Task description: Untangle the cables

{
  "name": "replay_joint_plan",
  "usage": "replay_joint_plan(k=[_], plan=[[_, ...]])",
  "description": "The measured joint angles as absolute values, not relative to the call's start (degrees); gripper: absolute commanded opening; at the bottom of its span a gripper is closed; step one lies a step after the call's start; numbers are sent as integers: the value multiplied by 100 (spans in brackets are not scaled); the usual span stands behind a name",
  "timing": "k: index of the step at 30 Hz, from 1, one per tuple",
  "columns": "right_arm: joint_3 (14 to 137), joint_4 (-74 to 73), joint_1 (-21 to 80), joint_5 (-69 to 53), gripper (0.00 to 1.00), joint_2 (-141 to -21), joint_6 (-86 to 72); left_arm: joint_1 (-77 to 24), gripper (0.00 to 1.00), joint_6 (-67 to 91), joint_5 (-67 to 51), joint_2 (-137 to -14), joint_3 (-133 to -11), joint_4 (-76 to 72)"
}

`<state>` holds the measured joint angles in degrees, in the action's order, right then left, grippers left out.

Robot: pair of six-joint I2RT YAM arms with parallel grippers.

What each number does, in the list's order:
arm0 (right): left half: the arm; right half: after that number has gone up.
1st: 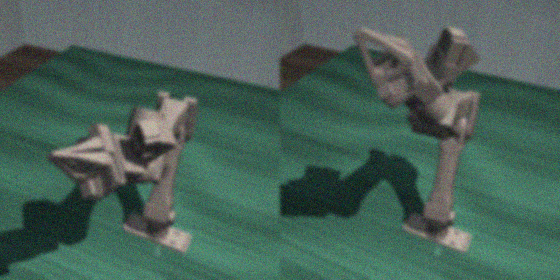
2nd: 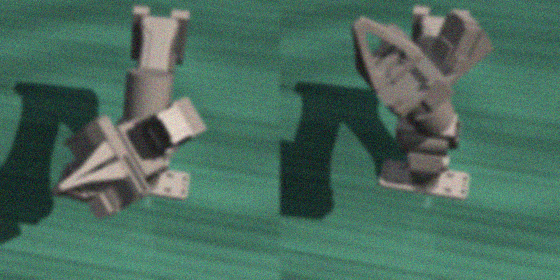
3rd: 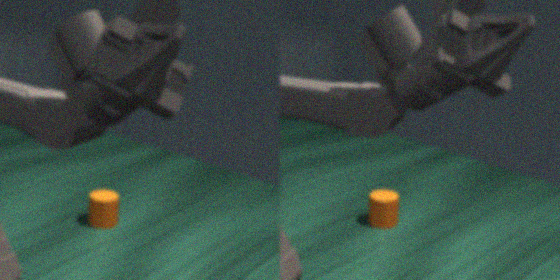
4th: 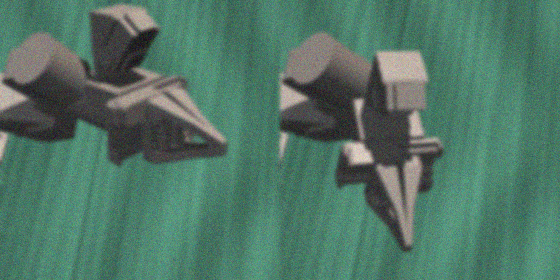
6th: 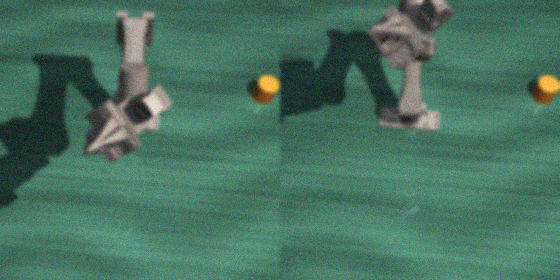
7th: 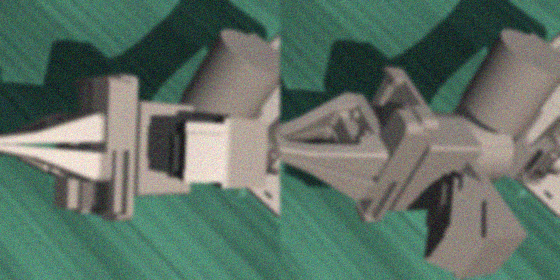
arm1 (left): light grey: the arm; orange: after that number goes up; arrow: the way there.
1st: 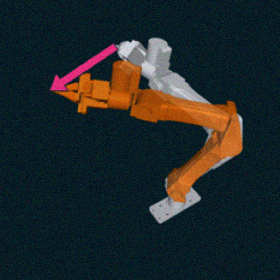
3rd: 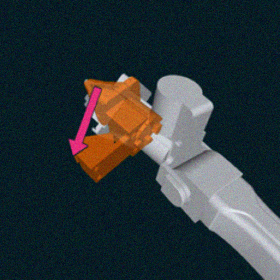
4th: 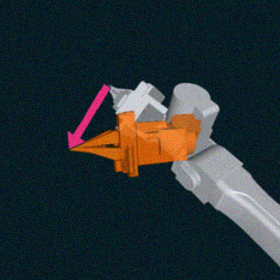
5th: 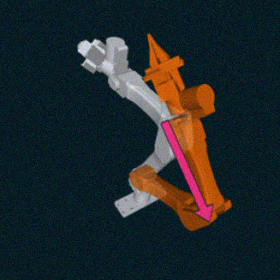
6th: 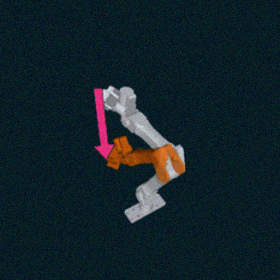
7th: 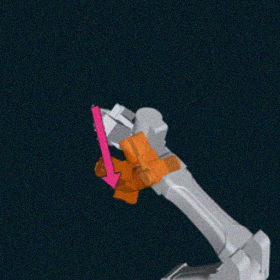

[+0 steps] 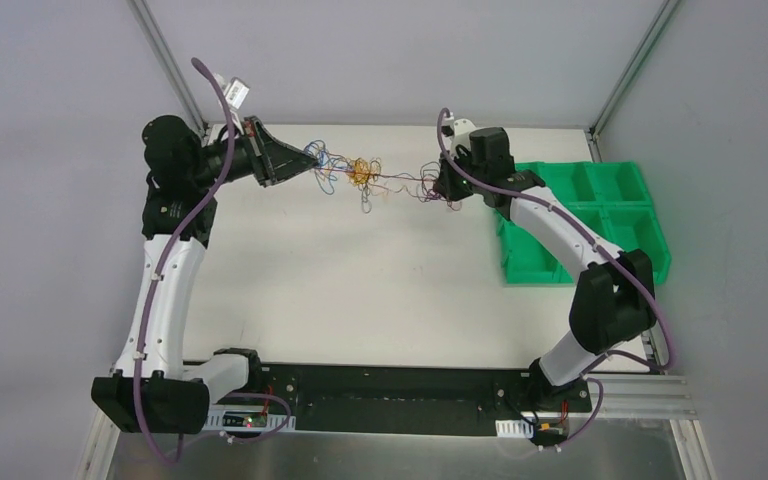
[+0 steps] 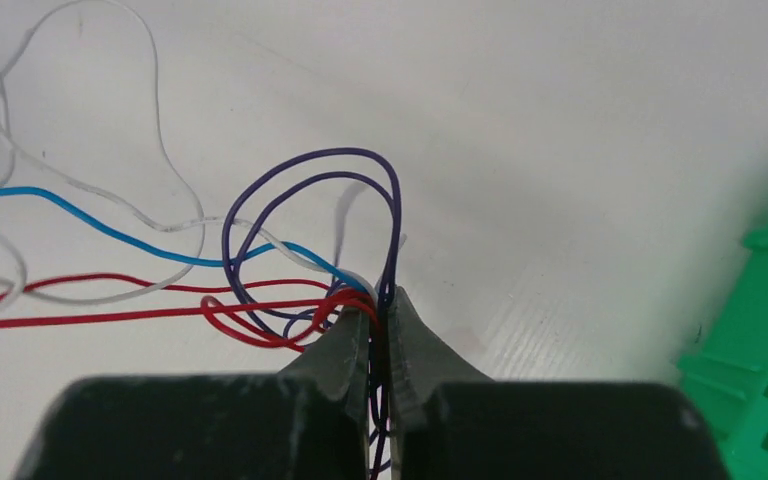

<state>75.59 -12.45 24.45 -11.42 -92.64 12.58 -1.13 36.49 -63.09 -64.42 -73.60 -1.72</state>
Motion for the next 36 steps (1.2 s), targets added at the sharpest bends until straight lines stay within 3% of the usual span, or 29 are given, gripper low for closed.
replay_joint_plan(k=[10, 22, 30, 34, 36], plan=[[7328, -1503, 1927, -1227, 0, -9284, 1872, 1184, 0, 3548, -5994, -6394, -8215, 204], [7373, -1400, 2058, -2265, 7, -9417, 1999, 1284, 0, 2731, -4582, -6814, -10304, 1382], [7192, -1885, 1811, -1813, 14, -9684, 2193, 1514, 0, 2873, -3520, -7349, -11225, 961], [6980, -2344, 1592, -1542, 1, -9918, 2307, 1522, 0, 2971, -3389, -7349, -11393, 598], [6949, -2534, 1573, -1540, 0, -9929, 2357, 1522, 0, 3026, -3404, -7334, -11360, 403]])
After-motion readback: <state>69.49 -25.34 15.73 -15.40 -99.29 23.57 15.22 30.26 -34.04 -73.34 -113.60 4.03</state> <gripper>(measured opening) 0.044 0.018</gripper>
